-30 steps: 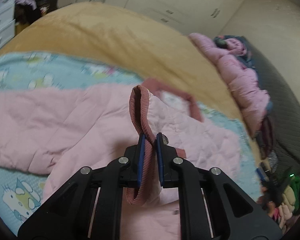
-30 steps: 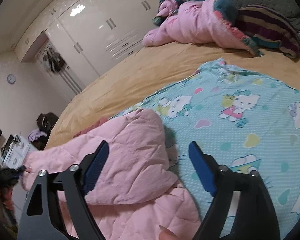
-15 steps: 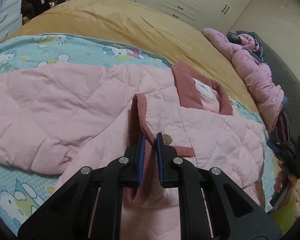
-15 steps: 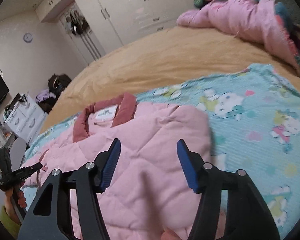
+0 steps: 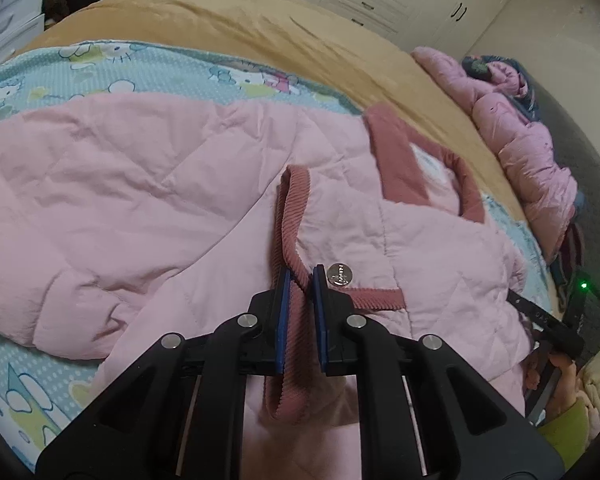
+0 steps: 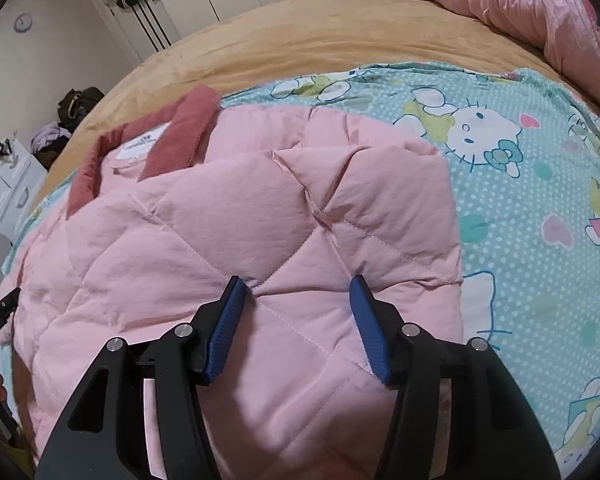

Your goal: Fold large clothes

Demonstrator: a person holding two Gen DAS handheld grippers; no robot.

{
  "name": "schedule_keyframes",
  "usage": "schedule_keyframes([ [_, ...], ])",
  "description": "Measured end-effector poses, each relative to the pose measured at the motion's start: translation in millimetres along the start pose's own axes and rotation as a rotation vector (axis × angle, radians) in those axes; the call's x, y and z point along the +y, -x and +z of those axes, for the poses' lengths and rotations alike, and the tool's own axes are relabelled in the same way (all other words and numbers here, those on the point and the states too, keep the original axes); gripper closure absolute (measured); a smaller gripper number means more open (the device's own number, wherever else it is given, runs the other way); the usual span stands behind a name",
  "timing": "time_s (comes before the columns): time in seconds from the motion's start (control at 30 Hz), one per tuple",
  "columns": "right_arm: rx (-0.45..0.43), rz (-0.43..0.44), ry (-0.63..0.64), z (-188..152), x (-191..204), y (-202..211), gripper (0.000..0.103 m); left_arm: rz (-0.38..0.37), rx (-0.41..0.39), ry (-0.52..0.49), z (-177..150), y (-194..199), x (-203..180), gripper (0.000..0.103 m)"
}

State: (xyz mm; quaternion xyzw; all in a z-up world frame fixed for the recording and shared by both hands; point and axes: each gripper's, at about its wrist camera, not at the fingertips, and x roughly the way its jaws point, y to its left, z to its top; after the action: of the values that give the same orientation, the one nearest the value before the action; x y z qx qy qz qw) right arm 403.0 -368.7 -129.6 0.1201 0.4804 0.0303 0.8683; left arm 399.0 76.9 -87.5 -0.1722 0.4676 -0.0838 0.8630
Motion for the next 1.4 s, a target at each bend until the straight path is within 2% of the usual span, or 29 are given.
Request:
schedule_keyframes([
  [0.07,-0.007,-0.009,0.005,-1,-1,-3,0.049,0.000,0.006,0.002,0,-2,1,0.098],
  [0.17,-0.008,-0.026,0.022,-1,2,-1,0.049,-0.014,-0.014,-0.017,2,15,-4,0.098],
  [0.3,-0.018,-0.078,0.129,-2,21,26,0.047,0.006,-0.122,-0.122,10,71,-31,0.096],
  [0.37,-0.073,-0.051,0.177,-7,32,51,0.046,0.029,-0.179,-0.174,14,94,-51,0.095],
  [0.43,-0.096,-0.001,0.187,-13,39,66,0.039,0.014,-0.201,-0.225,14,103,-77,0.091],
  [0.53,-0.091,0.045,0.198,-25,49,78,0.038,-0.031,-0.153,-0.285,4,83,-109,0.084],
  [0.6,-0.078,0.063,0.196,-33,52,80,0.038,-0.034,-0.073,-0.305,-10,51,-124,0.084],
  [0.7,-0.048,0.027,0.180,-40,49,75,0.036,0.014,0.034,-0.291,-23,7,-128,0.081],
  [0.73,-0.030,0.019,0.160,-42,43,70,0.036,0.061,0.089,-0.276,-29,-13,-124,0.081],
  [0.8,0.025,0.035,0.109,-45,34,59,0.035,0.064,0.146,-0.242,-35,-32,-113,0.081],
  [0.87,0.056,0.048,0.092,-49,30,49,0.035,0.051,0.153,-0.217,-37,-39,-105,0.081],
  [0.93,0.066,0.020,0.110,-53,35,42,0.035,0.052,0.154,-0.214,-39,-41,-103,0.081],
  [1.03,0.049,-0.031,0.128,-59,43,33,0.033,0.078,0.153,-0.242,-40,-47,-108,0.081],
  [1.23,0.044,-0.054,0.101,-57,44,35,0.033,0.087,0.151,-0.252,-41,-47,-113,0.081],
  [1.3,0.032,-0.057,0.096,-60,47,44,0.029,0.079,0.150,-0.266,-41,-43,-114,0.080],
  [1.37,0.012,-0.043,0.091,-63,48,54,0.017,0.060,0.150,-0.262,-41,-38,-113,0.076],
  [1.4,0.000,-0.046,0.088,-65,49,59,0.015,0.050,0.150,-0.259,-41,-35,-114,0.068],
])
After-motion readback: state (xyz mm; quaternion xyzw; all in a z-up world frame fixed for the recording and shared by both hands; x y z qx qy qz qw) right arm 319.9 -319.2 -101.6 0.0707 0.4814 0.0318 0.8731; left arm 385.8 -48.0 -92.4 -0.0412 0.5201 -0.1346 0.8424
